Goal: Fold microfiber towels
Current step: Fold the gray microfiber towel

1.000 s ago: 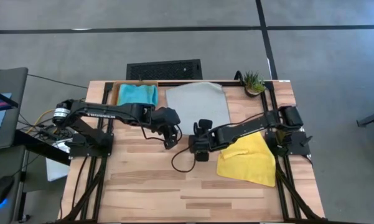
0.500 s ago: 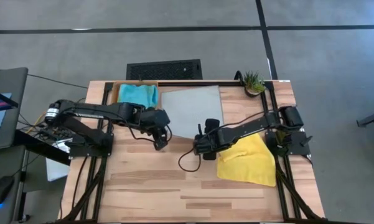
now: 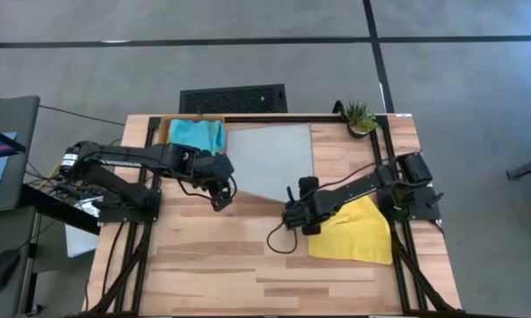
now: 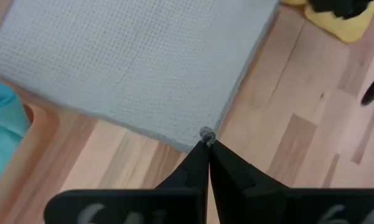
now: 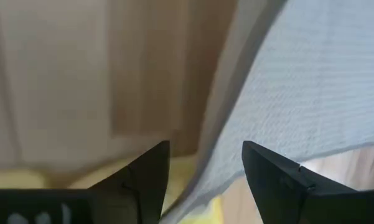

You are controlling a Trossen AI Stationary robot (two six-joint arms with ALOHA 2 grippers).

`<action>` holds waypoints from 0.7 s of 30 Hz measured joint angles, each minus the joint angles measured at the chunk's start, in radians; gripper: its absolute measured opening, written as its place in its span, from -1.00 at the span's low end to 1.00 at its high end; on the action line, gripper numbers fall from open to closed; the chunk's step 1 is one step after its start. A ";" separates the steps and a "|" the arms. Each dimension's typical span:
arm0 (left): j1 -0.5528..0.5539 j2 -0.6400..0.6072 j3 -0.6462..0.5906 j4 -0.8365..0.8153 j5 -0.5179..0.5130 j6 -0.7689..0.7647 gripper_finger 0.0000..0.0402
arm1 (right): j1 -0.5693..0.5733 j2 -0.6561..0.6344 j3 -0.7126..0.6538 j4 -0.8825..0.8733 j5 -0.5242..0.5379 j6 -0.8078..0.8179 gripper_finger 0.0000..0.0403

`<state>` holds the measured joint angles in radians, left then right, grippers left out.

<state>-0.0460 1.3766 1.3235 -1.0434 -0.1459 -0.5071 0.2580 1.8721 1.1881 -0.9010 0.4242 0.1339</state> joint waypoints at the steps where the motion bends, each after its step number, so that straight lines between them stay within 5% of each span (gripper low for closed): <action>1: 0.000 0.000 0.000 -0.001 0.000 -0.002 -1.00 | 0.004 0.000 0.000 -0.005 -0.005 0.002 0.12; 12: 0.000 0.001 0.000 -0.005 0.000 -0.002 -1.00 | 0.015 0.000 0.000 -0.064 -0.004 0.103 -0.01; 21: -0.004 0.001 0.000 -0.038 0.007 -0.030 -1.00 | 0.022 -0.004 0.000 -0.079 -0.036 0.105 -0.86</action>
<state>-0.0497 1.3773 1.3232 -1.0809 -0.1394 -0.5371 0.2801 1.8682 1.1881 -0.9801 0.3883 0.2388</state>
